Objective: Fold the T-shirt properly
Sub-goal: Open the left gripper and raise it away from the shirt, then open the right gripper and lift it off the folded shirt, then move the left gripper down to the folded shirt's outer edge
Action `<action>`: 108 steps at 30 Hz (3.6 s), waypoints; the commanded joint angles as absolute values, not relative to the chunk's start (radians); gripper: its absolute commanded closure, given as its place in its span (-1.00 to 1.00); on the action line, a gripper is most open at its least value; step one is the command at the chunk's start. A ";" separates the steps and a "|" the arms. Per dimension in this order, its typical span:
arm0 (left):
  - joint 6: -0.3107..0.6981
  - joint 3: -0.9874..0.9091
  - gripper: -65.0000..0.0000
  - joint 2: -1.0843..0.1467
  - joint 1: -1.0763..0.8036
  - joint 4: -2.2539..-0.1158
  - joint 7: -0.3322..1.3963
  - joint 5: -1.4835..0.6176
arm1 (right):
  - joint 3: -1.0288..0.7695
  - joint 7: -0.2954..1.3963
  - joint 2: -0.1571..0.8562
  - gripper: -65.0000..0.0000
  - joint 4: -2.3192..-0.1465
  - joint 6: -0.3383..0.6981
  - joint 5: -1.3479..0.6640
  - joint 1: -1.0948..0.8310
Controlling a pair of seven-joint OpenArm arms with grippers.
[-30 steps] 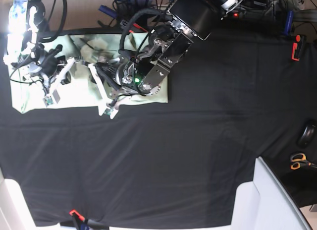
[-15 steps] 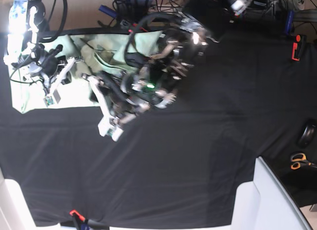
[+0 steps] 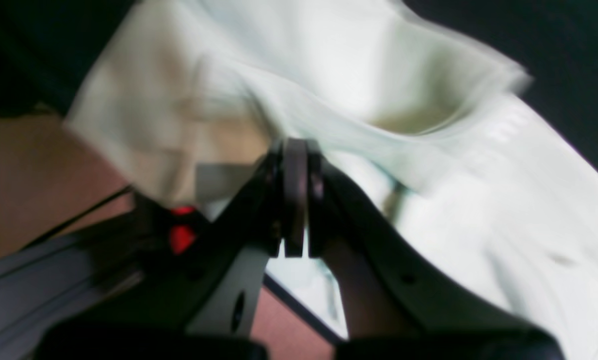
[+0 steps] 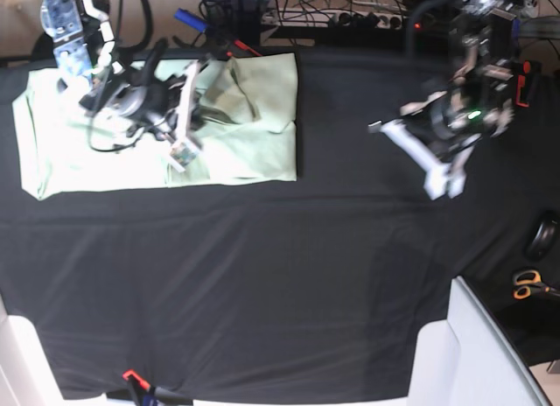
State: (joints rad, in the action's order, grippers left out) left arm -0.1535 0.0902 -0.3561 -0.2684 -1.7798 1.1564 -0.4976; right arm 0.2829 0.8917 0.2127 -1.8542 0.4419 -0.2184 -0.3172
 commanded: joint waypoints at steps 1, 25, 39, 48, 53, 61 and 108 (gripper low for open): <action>-0.148 0.051 1.00 -0.378 -0.283 -1.799 1.147 -0.499 | 0.308 0.875 0.214 1.00 -1.871 0.420 -0.226 -0.302; -0.148 -0.160 1.00 -0.481 -0.467 -1.613 1.147 -0.499 | 0.760 0.900 0.325 -0.04 -1.761 -0.007 -0.226 -0.094; -0.148 -0.160 1.00 -0.467 -0.461 -1.612 1.147 -0.499 | 0.832 0.886 0.282 -0.04 -1.644 -0.008 -0.228 -0.018; -0.148 -0.160 1.00 -0.467 -0.461 -1.607 1.147 -0.499 | 0.832 0.886 0.262 -0.04 -1.618 -0.008 -0.226 -0.010; -0.148 -0.160 1.00 -0.467 -0.461 -1.607 1.147 -0.499 | 0.832 0.886 0.262 -0.04 -1.613 -0.008 -0.226 -0.013; -0.148 -0.160 1.00 -0.466 -0.464 -1.615 1.119 -0.499 | 0.832 0.886 0.228 0.12 -1.601 -0.008 -0.226 -0.012; 0.469 0.068 1.00 -0.114 -0.143 -1.506 1.225 -0.921 | 0.077 0.918 0.122 0.99 -1.821 -0.002 -0.236 -0.268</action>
State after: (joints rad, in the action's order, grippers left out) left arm 0.4614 0.0700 -0.1192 -0.1543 -1.4853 1.2377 -0.8890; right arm 0.0807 0.9360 0.1173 -1.8057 -0.0010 -0.2359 -0.2771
